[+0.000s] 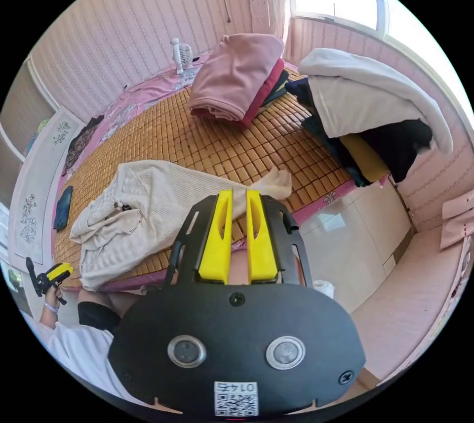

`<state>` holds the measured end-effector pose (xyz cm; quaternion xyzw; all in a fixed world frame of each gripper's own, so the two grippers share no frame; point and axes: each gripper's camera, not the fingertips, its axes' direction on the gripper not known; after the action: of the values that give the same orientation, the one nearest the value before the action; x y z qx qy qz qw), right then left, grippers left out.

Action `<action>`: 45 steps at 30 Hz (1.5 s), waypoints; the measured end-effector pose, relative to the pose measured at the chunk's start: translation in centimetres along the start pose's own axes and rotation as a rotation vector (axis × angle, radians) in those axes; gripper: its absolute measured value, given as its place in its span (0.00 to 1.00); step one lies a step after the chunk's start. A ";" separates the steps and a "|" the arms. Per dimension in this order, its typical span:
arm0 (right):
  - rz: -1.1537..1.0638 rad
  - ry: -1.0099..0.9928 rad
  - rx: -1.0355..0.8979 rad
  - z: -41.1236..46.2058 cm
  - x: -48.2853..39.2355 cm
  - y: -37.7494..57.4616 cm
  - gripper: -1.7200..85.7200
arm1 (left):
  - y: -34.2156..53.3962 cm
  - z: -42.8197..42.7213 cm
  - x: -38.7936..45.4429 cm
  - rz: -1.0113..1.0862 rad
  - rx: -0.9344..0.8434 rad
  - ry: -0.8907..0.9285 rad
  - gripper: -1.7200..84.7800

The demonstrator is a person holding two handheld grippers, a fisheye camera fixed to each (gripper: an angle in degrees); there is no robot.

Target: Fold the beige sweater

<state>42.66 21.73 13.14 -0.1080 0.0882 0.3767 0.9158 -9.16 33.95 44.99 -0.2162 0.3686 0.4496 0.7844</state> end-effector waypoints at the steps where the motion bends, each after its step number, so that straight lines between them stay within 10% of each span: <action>1: -0.035 -0.028 -0.014 0.7 -1.0 0.2 0.08 | -2.2 0.3 1.2 0.048 0.021 0.013 0.09; 15: -0.360 -0.213 -0.191 4.5 -10.0 2.1 0.10 | -17.7 7.4 0.7 -0.012 -0.054 0.218 0.04; 28: -0.543 -0.251 -0.141 5.5 -15.8 -1.7 0.10 | 11.4 -18.9 -31.1 -0.937 0.328 -0.220 0.07; 45: -0.849 -0.103 -0.259 22.1 -35.3 -13.6 0.14 | -10.3 -0.6 -24.9 -0.311 -0.055 0.098 0.13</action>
<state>29.34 -5.56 44.74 -0.2296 -0.0575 -0.0199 0.9714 -8.57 14.78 63.89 -0.3136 0.3562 0.3217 0.8193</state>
